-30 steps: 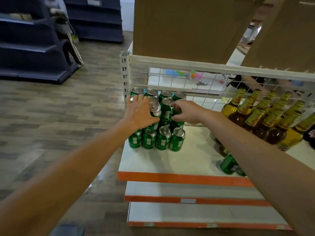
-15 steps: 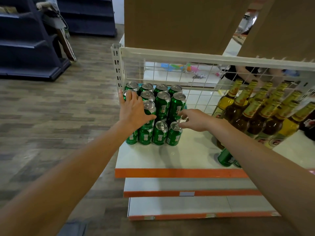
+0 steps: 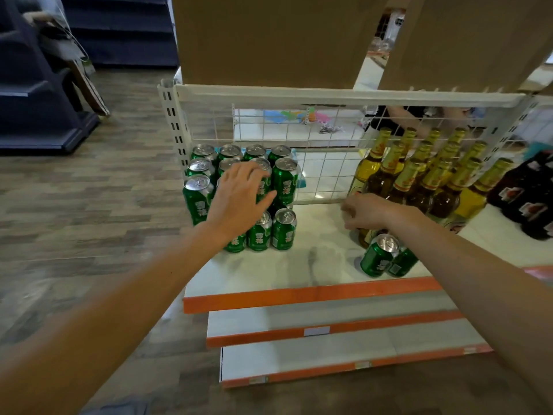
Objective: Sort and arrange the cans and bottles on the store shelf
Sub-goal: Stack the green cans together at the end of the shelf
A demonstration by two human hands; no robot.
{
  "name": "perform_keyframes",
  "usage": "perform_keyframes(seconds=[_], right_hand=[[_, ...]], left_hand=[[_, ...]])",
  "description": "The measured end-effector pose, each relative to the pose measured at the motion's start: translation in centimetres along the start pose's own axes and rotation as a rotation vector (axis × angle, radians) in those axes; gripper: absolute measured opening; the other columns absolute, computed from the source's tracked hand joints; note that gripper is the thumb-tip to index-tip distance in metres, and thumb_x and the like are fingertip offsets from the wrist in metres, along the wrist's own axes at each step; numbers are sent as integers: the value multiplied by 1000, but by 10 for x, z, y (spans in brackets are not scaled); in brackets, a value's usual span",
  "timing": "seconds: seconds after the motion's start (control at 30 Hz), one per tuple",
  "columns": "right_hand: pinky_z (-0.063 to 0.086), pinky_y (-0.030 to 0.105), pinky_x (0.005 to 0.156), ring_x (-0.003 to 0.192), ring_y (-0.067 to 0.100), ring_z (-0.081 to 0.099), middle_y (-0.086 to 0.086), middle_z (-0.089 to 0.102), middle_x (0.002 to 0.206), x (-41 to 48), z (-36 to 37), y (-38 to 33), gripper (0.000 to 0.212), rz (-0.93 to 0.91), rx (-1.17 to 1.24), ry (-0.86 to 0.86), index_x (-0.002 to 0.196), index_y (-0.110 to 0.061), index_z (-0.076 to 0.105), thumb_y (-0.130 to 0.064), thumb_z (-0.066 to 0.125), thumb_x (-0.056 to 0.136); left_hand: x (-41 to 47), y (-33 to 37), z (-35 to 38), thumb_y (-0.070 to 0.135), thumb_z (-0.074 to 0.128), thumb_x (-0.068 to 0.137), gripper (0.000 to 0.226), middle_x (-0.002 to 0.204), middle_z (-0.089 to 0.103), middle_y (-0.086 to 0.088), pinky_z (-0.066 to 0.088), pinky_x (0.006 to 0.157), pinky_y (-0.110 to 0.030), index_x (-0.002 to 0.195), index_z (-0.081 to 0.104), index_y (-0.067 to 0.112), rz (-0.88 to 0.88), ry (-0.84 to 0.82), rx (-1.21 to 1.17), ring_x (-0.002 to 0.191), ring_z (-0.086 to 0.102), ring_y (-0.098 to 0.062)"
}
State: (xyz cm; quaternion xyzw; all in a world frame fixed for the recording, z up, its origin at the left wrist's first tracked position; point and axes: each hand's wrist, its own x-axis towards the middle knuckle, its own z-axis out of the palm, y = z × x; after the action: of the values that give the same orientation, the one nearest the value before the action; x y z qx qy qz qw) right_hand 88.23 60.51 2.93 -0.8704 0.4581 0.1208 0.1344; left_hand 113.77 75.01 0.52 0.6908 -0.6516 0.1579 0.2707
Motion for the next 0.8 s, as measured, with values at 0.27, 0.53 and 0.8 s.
perform_keyframes(seconds=[0.27,0.53,0.8], right_hand=[[46,31,71,93,22,57,4,56,111,-16,44,58,50,144,-143,-63,127,-16,57,-24,75,82],[53,40,86,105,28,59,8,59,120,-17,56,87,45,122,-140,-5,124,-17,59,-21,76,82],[53,35,79,102,24,59,6,61,121,-14,41,55,57,29,-6,12,131,-18,58,-29,79,78]], left_hand=[[-14,114,79,41,54,97,41,130,55,0,46,98,-38,131,55,19,-36,-480,-281,120,52,-19],[-23,151,131,37,62,93,52,134,55,-7,46,99,-37,138,51,14,-163,-652,-343,121,53,-24],[-23,158,133,38,77,80,71,134,56,-6,48,92,-34,141,48,16,-269,-673,-471,117,57,-23]])
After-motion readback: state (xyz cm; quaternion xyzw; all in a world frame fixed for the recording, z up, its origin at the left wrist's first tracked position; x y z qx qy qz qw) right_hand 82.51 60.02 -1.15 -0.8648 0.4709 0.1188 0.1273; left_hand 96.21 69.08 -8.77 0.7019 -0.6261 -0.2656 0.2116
